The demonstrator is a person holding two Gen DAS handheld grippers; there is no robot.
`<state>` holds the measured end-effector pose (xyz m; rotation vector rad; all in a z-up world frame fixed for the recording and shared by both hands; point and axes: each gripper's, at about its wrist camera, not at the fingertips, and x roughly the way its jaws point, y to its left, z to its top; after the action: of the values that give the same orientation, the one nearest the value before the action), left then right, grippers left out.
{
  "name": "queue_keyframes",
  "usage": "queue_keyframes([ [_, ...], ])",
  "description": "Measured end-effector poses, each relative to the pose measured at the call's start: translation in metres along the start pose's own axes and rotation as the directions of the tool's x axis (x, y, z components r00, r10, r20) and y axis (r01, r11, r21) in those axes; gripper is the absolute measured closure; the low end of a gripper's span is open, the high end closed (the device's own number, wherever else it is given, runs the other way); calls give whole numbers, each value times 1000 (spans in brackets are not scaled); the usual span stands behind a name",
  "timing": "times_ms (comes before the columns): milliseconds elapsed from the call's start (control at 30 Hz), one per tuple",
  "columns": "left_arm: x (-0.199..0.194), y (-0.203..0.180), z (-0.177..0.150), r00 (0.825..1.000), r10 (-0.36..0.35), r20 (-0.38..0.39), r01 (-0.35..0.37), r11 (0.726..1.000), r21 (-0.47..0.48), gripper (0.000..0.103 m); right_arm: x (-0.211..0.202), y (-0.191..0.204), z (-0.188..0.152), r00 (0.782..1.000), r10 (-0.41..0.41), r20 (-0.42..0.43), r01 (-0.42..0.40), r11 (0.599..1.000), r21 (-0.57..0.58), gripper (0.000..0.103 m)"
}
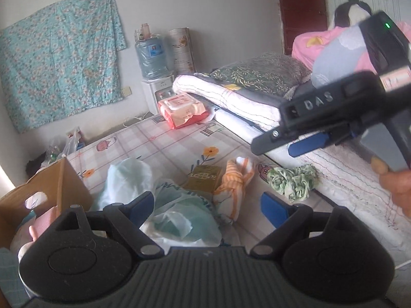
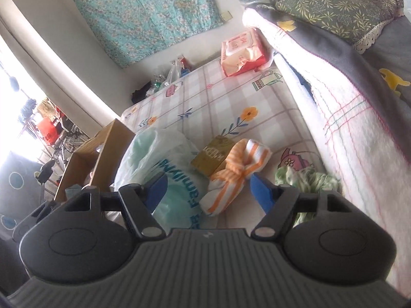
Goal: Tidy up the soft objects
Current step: 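Move the right tool to the orange-striped cloth bundle and close on it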
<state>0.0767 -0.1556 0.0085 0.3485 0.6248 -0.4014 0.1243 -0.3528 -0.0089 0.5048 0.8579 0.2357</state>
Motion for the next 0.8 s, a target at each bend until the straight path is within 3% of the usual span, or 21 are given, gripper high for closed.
queue_keyframes([
  [233, 57, -33, -2, 998, 9, -59, -4, 996, 91, 22, 69, -35, 42, 990, -58, -128, 63, 997, 40, 31],
  [400, 70, -35, -7, 996, -10, -89, 18, 996, 87, 33, 115, -52, 48, 978, -64, -199, 80, 994, 73, 31],
  [533, 79, -32, -8, 993, -22, -116, 31, 997, 69, 34, 136, -57, 42, 974, -44, -222, 63, 995, 80, 32],
  [667, 84, -32, -9, 991, -25, -129, 35, 997, 71, 34, 134, -51, 41, 978, -14, -207, 26, 998, 57, 51],
  [800, 85, -33, -9, 990, -28, -138, 37, 997, 67, 34, 107, -35, 37, 987, -1, -161, -1, 1000, -8, 59],
])
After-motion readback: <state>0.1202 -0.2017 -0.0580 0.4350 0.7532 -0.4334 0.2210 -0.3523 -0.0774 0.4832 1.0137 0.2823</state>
